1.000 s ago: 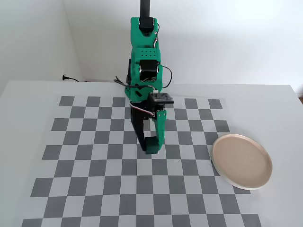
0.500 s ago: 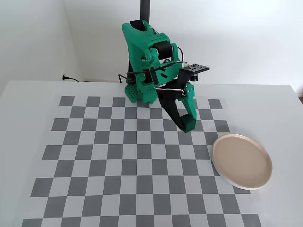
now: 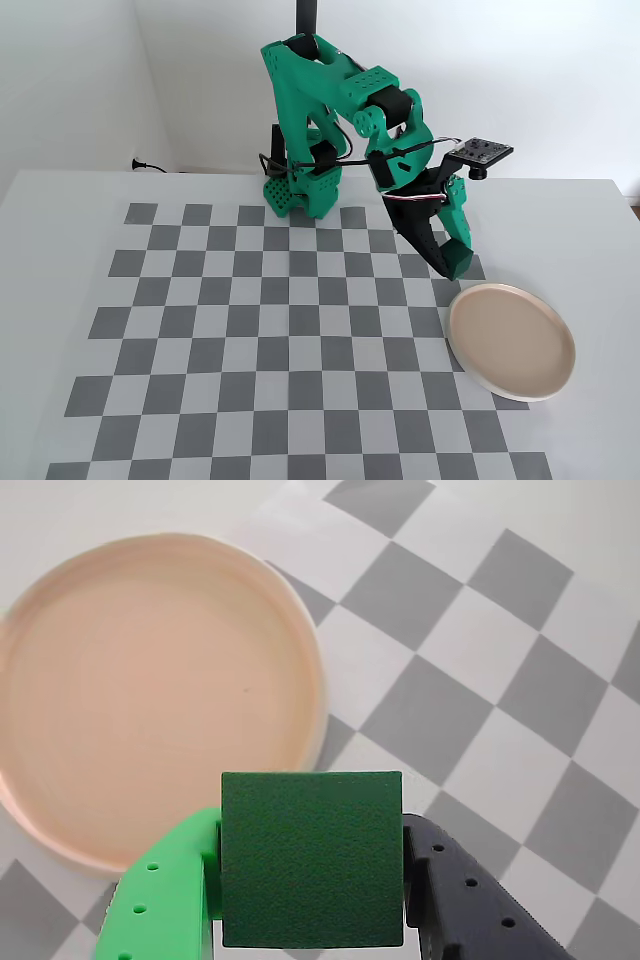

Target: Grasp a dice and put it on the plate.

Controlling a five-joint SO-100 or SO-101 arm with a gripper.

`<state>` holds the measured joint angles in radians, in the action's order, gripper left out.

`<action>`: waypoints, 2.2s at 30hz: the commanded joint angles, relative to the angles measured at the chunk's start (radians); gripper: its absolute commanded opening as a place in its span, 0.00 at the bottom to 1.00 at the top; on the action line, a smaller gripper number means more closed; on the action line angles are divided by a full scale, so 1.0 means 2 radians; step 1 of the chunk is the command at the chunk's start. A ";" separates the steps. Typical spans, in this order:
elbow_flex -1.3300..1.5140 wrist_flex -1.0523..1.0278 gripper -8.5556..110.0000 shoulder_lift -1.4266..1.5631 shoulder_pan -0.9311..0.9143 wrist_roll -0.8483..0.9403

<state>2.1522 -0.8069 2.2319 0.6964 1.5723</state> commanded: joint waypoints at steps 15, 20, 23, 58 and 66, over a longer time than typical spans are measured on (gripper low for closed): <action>-0.348 -0.015 0.04 -0.321 0.044 0.016; -0.418 -0.021 0.04 -0.407 0.058 0.007; -0.442 -0.022 0.04 -0.444 0.071 -0.003; -0.477 -0.068 0.20 -0.427 0.084 -0.026; -0.472 -0.168 0.04 -0.334 0.075 -0.038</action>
<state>1.2901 -1.0769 1.3744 0.8652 1.5002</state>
